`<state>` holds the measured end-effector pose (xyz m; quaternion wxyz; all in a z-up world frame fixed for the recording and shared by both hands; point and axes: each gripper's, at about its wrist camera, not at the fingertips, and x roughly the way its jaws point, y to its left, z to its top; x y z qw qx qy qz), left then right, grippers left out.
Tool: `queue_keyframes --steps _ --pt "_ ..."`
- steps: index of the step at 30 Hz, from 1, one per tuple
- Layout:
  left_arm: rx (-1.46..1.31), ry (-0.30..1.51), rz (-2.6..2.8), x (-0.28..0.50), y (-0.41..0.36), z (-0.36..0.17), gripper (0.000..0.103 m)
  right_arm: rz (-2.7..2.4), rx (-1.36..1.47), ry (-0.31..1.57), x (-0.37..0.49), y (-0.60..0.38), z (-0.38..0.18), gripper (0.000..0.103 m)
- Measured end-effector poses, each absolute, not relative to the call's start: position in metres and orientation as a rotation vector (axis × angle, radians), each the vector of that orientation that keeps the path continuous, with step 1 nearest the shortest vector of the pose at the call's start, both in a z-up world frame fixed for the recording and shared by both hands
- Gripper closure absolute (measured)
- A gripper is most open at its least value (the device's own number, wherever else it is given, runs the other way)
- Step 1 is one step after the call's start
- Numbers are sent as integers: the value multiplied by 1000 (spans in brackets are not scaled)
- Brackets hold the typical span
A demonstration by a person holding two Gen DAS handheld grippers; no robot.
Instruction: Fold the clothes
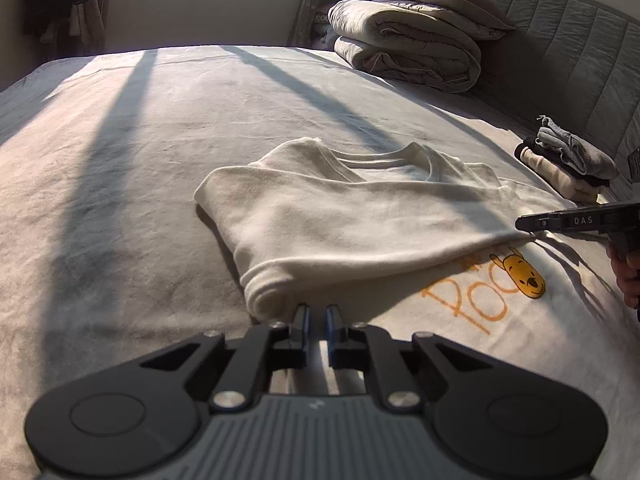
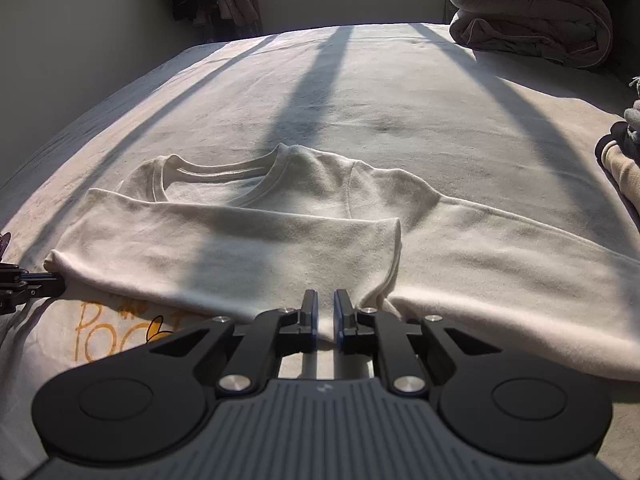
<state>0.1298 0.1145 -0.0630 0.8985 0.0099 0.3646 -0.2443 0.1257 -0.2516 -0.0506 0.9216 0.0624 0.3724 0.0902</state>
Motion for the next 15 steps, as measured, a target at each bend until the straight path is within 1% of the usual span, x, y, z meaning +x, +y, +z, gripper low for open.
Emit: queue_keyframes --steps 3,5,8,10,13,14,15 --pt "11 758 -543 125 122 -55 95 184 157 757 122 -255 -50 89" --pt "16 717 -532 122 126 -48 93 184 159 753 119 -254 -46 88" --pt "0 671 -495 123 131 -41 88 188 154 745 115 -253 -38 86" --pt "-11 658 -445 126 134 -39 81 196 152 745 115 -250 -34 85" --pt "-49 668 -415 131 135 -42 77 247 146 750 122 -234 -25 84" --pt "-62 671 -406 133 135 -44 74 270 142 750 126 -227 -21 83" --pt "-74 675 -396 135 136 -45 73 294 137 749 130 -218 -18 78"
